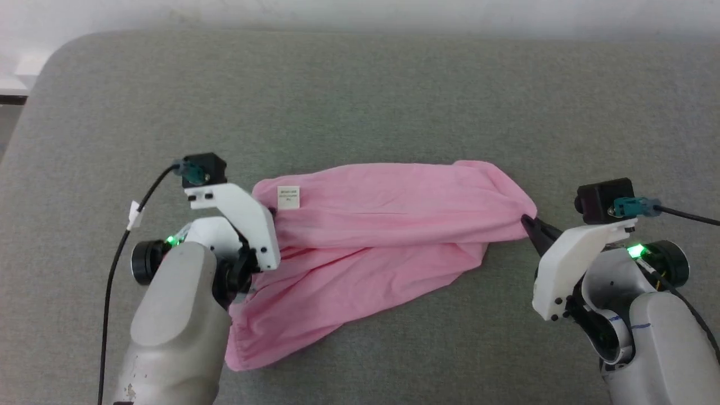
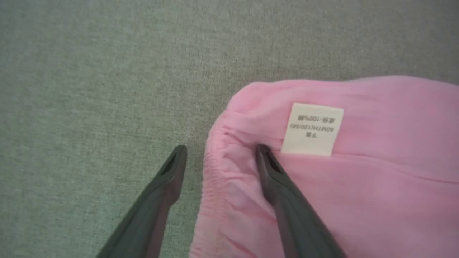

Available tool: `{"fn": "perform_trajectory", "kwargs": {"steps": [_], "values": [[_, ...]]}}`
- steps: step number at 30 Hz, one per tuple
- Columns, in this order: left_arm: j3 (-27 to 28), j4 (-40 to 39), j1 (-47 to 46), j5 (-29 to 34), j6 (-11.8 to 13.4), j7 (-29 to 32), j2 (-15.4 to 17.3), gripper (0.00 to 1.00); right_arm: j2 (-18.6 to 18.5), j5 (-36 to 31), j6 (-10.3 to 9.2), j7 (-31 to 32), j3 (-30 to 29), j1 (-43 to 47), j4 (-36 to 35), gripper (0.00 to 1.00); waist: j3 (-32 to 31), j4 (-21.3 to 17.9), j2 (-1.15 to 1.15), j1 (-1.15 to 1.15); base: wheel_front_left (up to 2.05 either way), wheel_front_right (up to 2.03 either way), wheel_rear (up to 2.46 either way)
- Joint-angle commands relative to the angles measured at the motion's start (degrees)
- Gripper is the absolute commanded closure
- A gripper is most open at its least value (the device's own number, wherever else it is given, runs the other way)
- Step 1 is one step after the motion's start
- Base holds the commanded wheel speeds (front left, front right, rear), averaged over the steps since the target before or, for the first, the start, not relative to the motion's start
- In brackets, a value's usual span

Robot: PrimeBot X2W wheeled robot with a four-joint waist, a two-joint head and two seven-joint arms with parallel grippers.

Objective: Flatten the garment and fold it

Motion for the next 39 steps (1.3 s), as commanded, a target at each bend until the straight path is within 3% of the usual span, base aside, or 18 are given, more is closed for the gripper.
{"fn": "perform_trajectory", "kwargs": {"steps": [1,4,5,6,16,24,28,32,35,39], "values": [[-0.23,1.76,-0.72,0.64,0.98,1.39,0.59,0.0,-0.45,0.36,-0.05,0.17,0.18,0.18,-0.42,1.0,0.95,-0.99,0.0,-0.01,0.0,0.0,0.0],[-0.04,3.29,-1.01,0.23,1.89,2.61,0.35,0.0,-0.6,0.58,-0.05,0.05,0.0,0.12,-0.62,1.0,1.19,-1.13,0.0,-0.01,0.0,0.0,0.0],[-0.06,3.49,-1.04,0.07,1.92,2.61,0.22,0.44,-0.57,0.77,-0.05,0.1,-0.12,0.17,-0.66,1.0,1.24,-1.09,0.0,-0.01,0.0,0.0,0.0],[-0.11,3.48,-1.1,-0.07,1.73,2.22,0.13,1.0,-0.53,0.92,-0.05,0.15,-0.2,0.25,-0.71,1.0,1.26,-1.01,0.0,-0.01,0.0,0.0,0.0],[0.34,1.01,-1.54,-3.3,-1.61,-1.07,-0.76,1.0,-0.3,3.09,-0.05,0.66,-1.32,1.14,-1.82,1.0,-1.59,0.57,0.0,-0.01,0.0,0.0,0.0],[3.15,-10.92,-6.83,-8.9,-5.13,3.11,0.73,1.0,-2.22,16.62,-0.05,10.07,-6.93,-4.95,-8.39,1.0,-4.54,0.38,0.0,-0.01,0.0,0.0,0.0],[4.16,-15.12,-13.31,-8.42,-3.7,5.94,2.88,1.0,-2.33,20.8,-0.05,15.76,-10.04,-15.53,-8.23,1.0,-3.35,-1.01,0.0,-0.01,0.0,0.0,0.0],[4.49,-14.99,-21.96,-5.54,-1.57,5.06,4.65,1.0,-0.93,21.27,-0.05,19.21,-12.79,-29.22,-2.55,1.0,0.45,-2.5,0.0,-0.01,0.0,0.0,0.0],[5.26,-13.27,-28.72,-4.14,0.24,2.65,4.74,1.0,0.29,19.68,-0.05,18.15,-14.09,-40.01,2.86,1.0,3.92,-3.61,0.0,-0.01,0.0,0.0,0.0],[4.32,-10.85,-37.24,-0.1,1.59,-1.3,6.33,1.0,1.0,16.16,-0.05,11.7,-13.15,-52.14,8.79,1.0,8.18,-5.03,0.0,-0.01,0.0,0.0,0.0]]}}
